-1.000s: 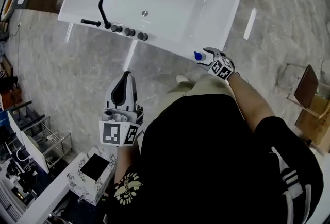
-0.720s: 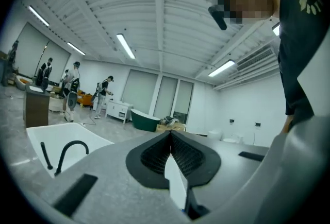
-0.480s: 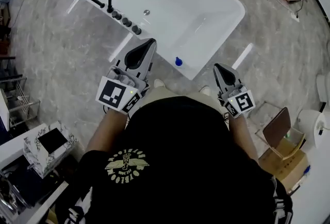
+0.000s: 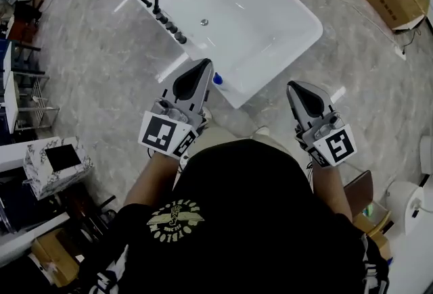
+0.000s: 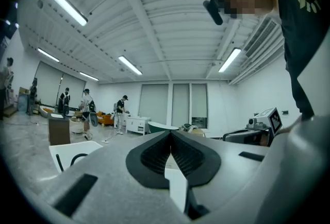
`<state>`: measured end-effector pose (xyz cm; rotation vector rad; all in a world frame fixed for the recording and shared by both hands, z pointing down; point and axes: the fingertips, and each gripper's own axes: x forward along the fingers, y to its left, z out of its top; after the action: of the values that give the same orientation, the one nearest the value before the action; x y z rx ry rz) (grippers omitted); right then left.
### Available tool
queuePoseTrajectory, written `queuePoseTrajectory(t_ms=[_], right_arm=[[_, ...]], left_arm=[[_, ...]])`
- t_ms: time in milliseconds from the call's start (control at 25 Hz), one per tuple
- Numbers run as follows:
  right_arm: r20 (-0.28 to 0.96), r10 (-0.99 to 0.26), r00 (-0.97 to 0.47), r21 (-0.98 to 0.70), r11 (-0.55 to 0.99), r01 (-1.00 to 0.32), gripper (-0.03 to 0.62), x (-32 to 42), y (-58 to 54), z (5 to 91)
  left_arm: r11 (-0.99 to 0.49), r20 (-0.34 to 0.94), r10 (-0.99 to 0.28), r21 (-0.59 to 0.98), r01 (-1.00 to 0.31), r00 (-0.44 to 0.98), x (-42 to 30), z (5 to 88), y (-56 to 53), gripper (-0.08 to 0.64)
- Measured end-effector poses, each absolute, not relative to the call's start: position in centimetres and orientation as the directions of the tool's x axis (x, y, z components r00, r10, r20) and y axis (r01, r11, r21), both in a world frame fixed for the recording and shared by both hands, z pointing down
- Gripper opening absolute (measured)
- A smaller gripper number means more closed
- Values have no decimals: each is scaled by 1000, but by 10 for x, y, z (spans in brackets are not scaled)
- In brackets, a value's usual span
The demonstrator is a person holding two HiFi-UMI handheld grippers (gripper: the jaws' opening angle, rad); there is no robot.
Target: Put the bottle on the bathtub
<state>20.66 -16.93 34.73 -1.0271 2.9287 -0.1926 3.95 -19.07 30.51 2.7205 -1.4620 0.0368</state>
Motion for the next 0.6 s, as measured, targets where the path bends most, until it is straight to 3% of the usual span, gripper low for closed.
queuePoseTrajectory(t_ms=[360,600], right_arm=[[30,-513,-858,-139,848,-511,10,171,-159,351],[49,-484,-874,-145,862,-485,11,136,-143,344]], left_arm=[[-395,64,-917,-6,-919,394,0,298,-135,8],[-367,53,-928,38,-930,368,-32,299,-119,8]])
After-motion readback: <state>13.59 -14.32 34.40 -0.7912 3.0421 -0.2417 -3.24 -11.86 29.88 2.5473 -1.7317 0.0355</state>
